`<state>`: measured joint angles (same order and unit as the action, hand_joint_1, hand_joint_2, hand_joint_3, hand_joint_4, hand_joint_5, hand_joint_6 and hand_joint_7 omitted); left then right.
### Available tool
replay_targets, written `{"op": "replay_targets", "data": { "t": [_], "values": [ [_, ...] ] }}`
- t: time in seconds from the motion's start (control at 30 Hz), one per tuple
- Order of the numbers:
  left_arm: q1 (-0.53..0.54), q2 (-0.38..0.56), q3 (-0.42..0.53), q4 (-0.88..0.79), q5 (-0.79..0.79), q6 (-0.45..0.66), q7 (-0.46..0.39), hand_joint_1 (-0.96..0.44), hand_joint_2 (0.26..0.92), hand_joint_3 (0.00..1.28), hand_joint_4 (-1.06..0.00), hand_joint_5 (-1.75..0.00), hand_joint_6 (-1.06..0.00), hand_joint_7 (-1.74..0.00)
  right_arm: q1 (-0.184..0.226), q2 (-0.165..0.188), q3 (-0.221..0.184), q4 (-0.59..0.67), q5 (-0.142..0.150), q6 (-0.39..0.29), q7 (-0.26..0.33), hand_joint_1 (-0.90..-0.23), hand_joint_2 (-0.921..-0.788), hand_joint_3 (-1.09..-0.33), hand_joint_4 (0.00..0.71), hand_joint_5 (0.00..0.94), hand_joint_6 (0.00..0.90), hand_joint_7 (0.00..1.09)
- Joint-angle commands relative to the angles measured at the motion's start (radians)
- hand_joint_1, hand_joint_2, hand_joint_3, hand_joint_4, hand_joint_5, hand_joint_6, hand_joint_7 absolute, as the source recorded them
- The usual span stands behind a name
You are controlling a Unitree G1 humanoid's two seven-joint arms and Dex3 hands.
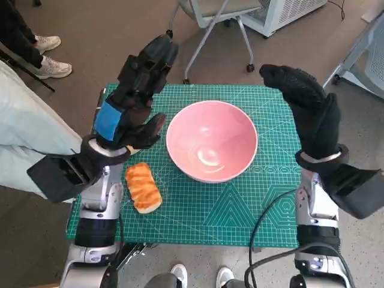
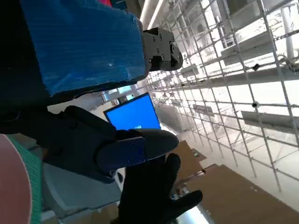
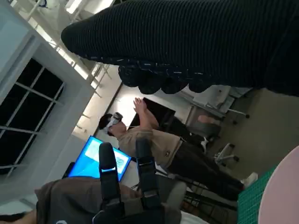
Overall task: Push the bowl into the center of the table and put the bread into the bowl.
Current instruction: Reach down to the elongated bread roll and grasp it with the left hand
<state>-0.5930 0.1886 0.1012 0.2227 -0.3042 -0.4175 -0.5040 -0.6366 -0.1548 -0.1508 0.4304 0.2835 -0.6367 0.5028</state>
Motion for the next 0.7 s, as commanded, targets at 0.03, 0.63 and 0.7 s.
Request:
{"op": "replay_targets", "data": {
  "t": [0.03, 0.63, 0.7],
  "values": [
    [0.0, 0.159, 0.036, -0.061, 0.195, -0.082, 0.034, -0.57, 0.917, 0.32, -0.13, -0.02, 0.0, -0.49, 0.033, 0.008, 0.006, 0.005, 0.003, 0.001, -0.003, -0.647, -0.921, -0.744, 0.181, 0.003, 0.023, 0.59],
    [0.102, 0.579, 0.08, -0.154, 0.306, -0.015, -0.111, -0.36, 0.767, 0.01, -0.31, -0.03, -0.22, -0.51, 0.047, 0.001, 0.005, 0.02, -0.018, -0.031, -0.013, -0.646, -0.921, -0.739, 0.185, 0.004, 0.018, 0.59],
    [0.123, 0.623, 0.077, -0.191, 0.263, 0.057, -0.183, -0.3, 0.763, 0.01, -0.31, -0.02, -0.22, -0.5, 0.043, 0.001, 0.007, 0.025, -0.027, -0.035, -0.019, -0.644, -0.921, -0.742, 0.185, 0.003, 0.014, 0.59]
  ]
}}
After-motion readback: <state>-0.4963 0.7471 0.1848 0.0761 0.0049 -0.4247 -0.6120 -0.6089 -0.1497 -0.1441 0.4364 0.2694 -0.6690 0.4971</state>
